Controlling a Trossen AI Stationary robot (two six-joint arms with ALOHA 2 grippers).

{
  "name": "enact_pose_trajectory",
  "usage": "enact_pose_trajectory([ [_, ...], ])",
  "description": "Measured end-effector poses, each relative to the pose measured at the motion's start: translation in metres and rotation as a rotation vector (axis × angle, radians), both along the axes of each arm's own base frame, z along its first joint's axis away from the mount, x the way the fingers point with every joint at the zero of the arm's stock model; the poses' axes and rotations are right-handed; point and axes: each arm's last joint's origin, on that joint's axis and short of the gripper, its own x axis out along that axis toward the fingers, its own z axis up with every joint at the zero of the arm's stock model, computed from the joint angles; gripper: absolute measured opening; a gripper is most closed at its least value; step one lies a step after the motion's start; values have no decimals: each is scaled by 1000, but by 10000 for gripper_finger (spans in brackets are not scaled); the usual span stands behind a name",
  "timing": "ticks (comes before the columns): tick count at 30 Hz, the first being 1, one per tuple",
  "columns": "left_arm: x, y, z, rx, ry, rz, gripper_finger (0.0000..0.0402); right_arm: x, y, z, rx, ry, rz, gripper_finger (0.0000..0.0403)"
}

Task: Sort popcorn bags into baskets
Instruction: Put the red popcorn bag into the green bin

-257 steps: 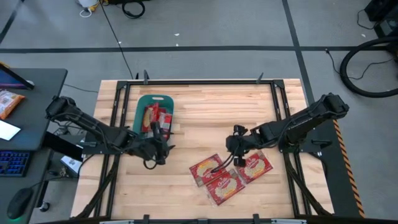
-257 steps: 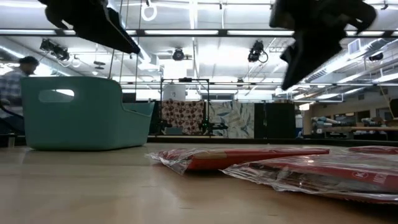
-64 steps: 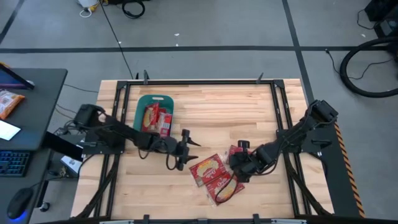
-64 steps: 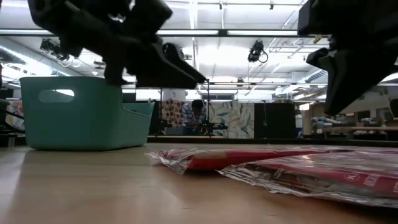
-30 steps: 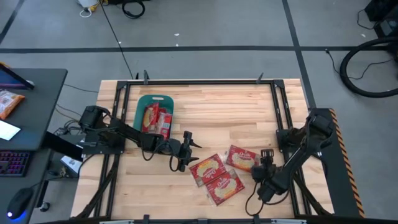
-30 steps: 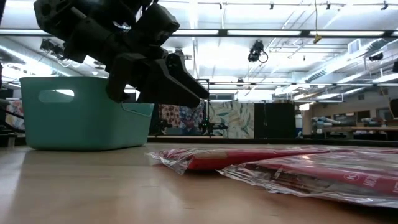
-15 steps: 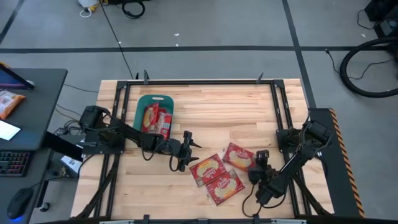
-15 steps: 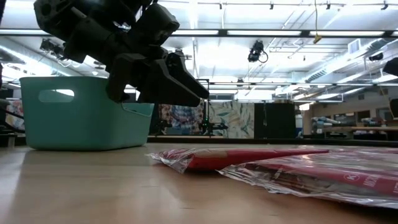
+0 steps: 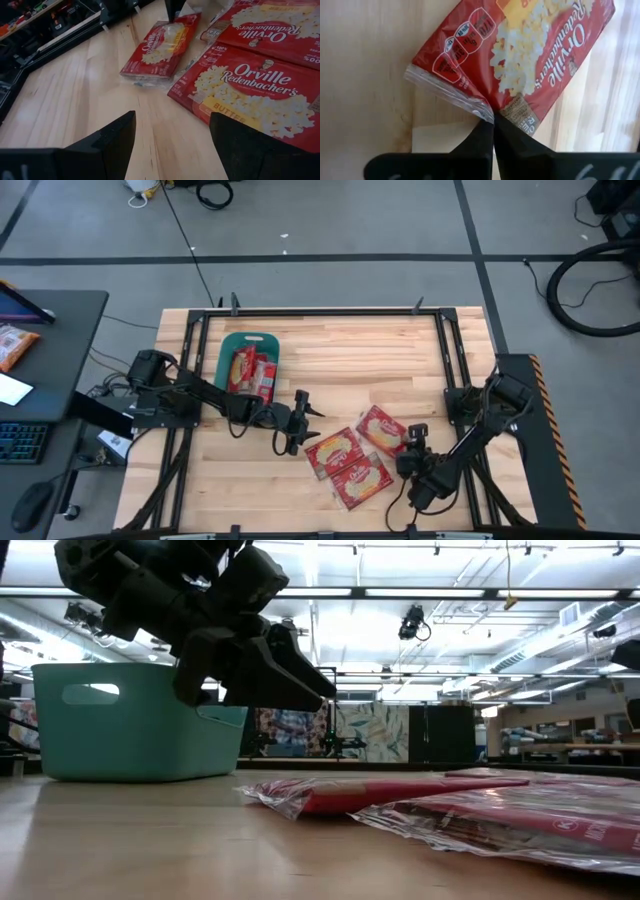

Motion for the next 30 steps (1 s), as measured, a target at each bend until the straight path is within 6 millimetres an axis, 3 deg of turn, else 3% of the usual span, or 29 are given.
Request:
enact_pose_trajectory([
  [3, 1, 0, 2, -14, -18, 5, 259, 9, 1, 12, 33, -24, -24, 12],
  [16, 20, -6, 12, -25, -50, 4, 259, 49, -15, 99, 241, -253, -46, 6],
  [22, 30, -8, 17, -27, -43, -1, 259, 65, -26, 116, 303, -361, -88, 5],
  [30, 36, -13, 22, -79, -3, -107, 259, 83, -43, 118, 419, -394, -218, 4],
])
